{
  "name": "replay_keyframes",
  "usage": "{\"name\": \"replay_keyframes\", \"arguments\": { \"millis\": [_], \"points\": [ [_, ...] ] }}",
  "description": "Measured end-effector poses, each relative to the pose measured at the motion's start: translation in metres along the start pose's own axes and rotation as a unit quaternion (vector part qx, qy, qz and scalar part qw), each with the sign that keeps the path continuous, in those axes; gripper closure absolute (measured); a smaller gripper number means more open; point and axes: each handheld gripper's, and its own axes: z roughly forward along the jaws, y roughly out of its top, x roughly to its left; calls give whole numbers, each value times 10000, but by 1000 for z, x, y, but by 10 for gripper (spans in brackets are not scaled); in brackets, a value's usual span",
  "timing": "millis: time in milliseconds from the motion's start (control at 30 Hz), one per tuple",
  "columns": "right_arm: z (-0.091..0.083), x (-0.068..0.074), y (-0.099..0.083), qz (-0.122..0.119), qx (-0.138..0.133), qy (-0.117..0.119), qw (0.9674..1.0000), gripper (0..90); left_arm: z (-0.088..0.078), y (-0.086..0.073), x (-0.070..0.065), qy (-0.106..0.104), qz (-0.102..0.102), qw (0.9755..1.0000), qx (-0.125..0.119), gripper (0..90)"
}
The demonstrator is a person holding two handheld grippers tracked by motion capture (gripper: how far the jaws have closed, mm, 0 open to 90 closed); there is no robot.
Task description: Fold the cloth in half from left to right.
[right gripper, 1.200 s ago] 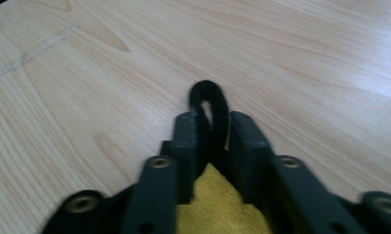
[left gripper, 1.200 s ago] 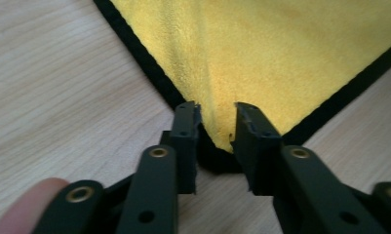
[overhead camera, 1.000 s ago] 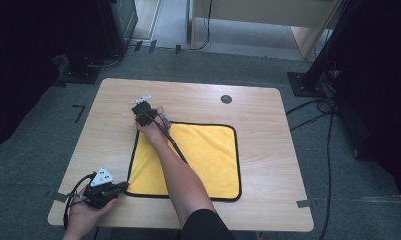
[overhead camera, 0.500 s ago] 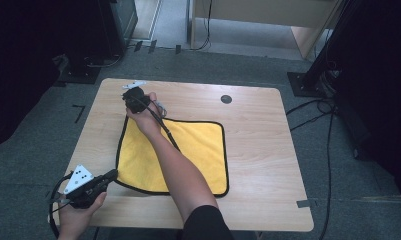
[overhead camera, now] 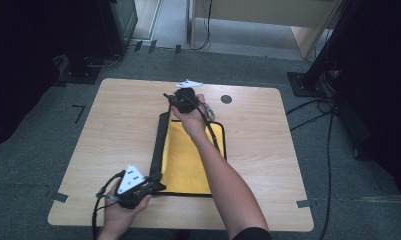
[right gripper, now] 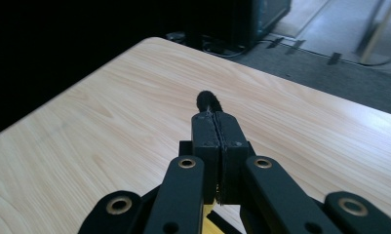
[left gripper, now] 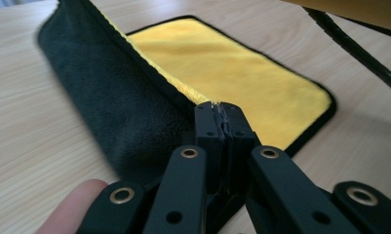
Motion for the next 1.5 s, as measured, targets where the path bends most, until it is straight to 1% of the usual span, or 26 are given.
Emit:
{"name": "replay_keyframes", "arguments": {
  "millis": [67, 100, 133, 167, 300, 333, 367, 433, 500, 567, 733, 833, 867, 967, 1000, 1067, 1133, 1167, 1200, 1233, 1300, 1333, 1400, 1433, 1467, 1500],
  "points": [
    [-13, -16, -6, 55, 22, -82, 9999, 888, 17, 9, -15, -139, 61, 9998, 124, 879],
    [-20, -26, -10, 75, 47, -133, 9999, 888, 23, 11, -20, -177, 98, 9997, 148, 879],
    [-24, -32, -13, 87, 36, -167, 9998, 888, 33, 16, -29, -232, 169, 9994, 213, 879],
    [-30, -42, -17, 103, 65, -242, 9996, 888, 40, 19, -35, -274, 232, 9990, 266, 879],
    [-44, -69, -36, 312, 114, -428, 9985, 888, 64, 27, -55, -454, 381, 9975, 388, 879],
    [-48, -77, -43, 380, 132, -482, 9980, 888, 68, 28, -58, -480, 404, 9972, 406, 879],
    [-51, -82, -46, 393, 140, -508, 9978, 888, 73, 29, -61, -502, 430, 9968, 458, 879],
    [-57, -95, -55, 521, 170, -582, 9968, 888, 82, 28, -66, -541, 435, 9962, 533, 878],
    [-61, -105, -63, 624, 177, -649, 9958, 888, 90, 27, -69, -579, 383, 9958, 591, 878],
    [-63, -112, -70, 671, 228, -704, 9950, 888, 96, 26, -71, -619, 337, 9955, 630, 879],
    [-63, -122, -84, 683, 297, -815, 9939, 889, 111, 24, -80, -686, 282, 9948, 697, 878],
    [-63, -127, -88, 733, 322, -864, 9930, 889, 119, 24, -85, -711, 322, 9944, 710, 877],
    [-63, -128, -90, 769, 331, -889, 9925, 889, 119, 25, -87, -712, 310, 9946, 689, 877],
    [-65, -130, -92, 790, 300, -892, 9924, 888, 119, 26, -90, -683, 319, 9952, 623, 877],
    [-65, -130, -92, 782, 294, -885, 9926, 888, 118, 27, -91, -651, 303, 9958, 575, 877],
    [-67, -130, -91, 763, 239, -881, 9929, 888, 115, 29, -92, -613, 287, 9967, 453, 877],
    [-70, -130, -88, 812, 175, -869, 9927, 888, 115, 31, -93, -593, 267, 9971, 383, 877],
    [-72, -130, -88, 808, 108, -857, 9930, 888, 115, 31, -94, -580, 288, 9973, 343, 877],
    [-73, -130, -87, 822, 58, -869, 9928, 888, 117, 32, -96, -568, 332, 9972, 347, 877],
    [-74, -130, -86, 805, 49, -880, 9929, 888, 120, 33, -97, -579, 331, 9971, 376, 877],
    [-74, -132, -88, 821, 92, -977, 9918, 887, 128, 31, -99, -640, 322, 9964, 446, 872],
    [-74, -133, -89, 858, 105, -985, 9914, 884, 135, 28, -100, -727, 297, 9952, 588, 866],
    [-73, -138, -92, 1006, 215, -1074, 9889, 860, 140, 25, -100, -838, 204, 9937, 722, 807],
    [-73, -141, -94, 1061, 236, -1156, 9873, 804, 139, 24, -101, -861, 227, 9933, 732, 766],
    [-73, -143, -96, 1172, 262, -1175, 9858, 747, 137, 24, -102, -875, 226, 9936, 678, 717],
    [-74, -146, -97, 1245, 256, -1156, 9851, 706, 134, 25, -103, -835, 225, 9942, 632, 654]
  ]
}}
